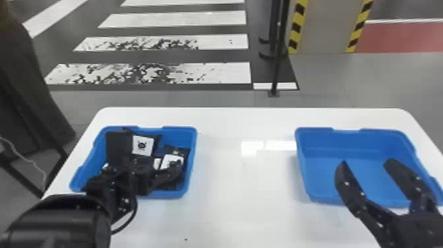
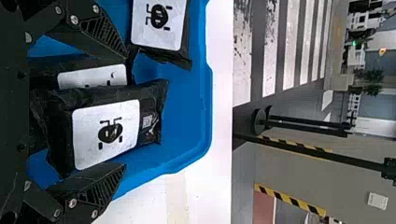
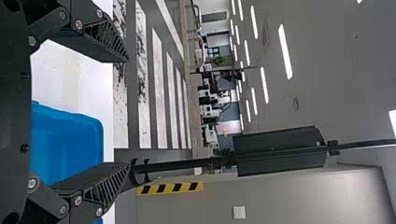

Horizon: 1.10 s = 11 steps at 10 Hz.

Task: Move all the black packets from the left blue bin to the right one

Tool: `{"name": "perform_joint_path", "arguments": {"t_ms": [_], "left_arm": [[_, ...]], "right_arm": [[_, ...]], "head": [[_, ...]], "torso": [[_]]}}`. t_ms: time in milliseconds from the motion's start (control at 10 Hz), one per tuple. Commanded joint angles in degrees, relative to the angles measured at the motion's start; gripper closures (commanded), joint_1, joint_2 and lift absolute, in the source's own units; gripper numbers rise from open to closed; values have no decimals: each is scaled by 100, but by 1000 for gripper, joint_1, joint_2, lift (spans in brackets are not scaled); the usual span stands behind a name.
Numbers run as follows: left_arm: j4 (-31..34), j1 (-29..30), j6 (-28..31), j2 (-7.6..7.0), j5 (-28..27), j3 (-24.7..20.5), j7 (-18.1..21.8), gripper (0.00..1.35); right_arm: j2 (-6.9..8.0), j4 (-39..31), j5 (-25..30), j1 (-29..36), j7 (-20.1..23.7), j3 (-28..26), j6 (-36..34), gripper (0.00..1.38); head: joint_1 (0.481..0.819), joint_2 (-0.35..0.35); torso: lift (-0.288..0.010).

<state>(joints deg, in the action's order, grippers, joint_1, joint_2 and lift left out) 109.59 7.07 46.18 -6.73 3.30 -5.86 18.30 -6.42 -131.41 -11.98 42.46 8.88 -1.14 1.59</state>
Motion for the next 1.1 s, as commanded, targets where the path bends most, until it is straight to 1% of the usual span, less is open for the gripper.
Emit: {"name": "perform_joint_path", "arguments": {"t_ms": [0, 100, 200, 300, 400, 500, 600, 700, 800, 1000], "left_arm": [[-306, -201, -48, -47, 12, 106, 148, 317], [-377, -257, 93, -56, 92, 175, 201, 472], [-405, -272, 416, -56, 230, 221, 218, 613], [-405, -300, 754, -65, 195, 255, 253, 763], [-405, -286, 782, -74, 127, 232, 271, 1024], [-405, -201, 543, -65, 138, 186, 280, 1207], [-306, -89, 304, -56, 241, 118, 306, 1204], [144, 136, 416, -56, 241, -19, 333, 1204], [833, 460, 613, -56, 218, -214, 333, 1204], [1817, 966, 796, -47, 275, -568, 350, 1204]], "right_arm": [[0, 0, -2, 0, 0, 0, -4, 248], [0, 14, -2, -14, 0, 0, -18, 248], [0, 14, -13, -14, 0, 11, -18, 248], [0, 14, -25, -14, 0, 11, -18, 248], [0, 14, -36, -14, 0, 11, -32, 248], [-9, 14, -47, -14, 9, 11, -32, 248], [0, 14, -47, -14, 9, 11, -32, 248], [0, 14, -47, -14, 17, 11, -32, 248], [0, 14, -82, -28, 26, 11, -75, 248], [0, 14, -139, -56, 114, 11, -145, 248]], "head": [[695, 66], [695, 54], [695, 43], [695, 36], [695, 27], [695, 25], [695, 29], [695, 31], [695, 35], [695, 67]], "torso": [[-140], [-140], [-140], [-140], [-140], [-140], [-140], [-140], [-140], [-140]]}}
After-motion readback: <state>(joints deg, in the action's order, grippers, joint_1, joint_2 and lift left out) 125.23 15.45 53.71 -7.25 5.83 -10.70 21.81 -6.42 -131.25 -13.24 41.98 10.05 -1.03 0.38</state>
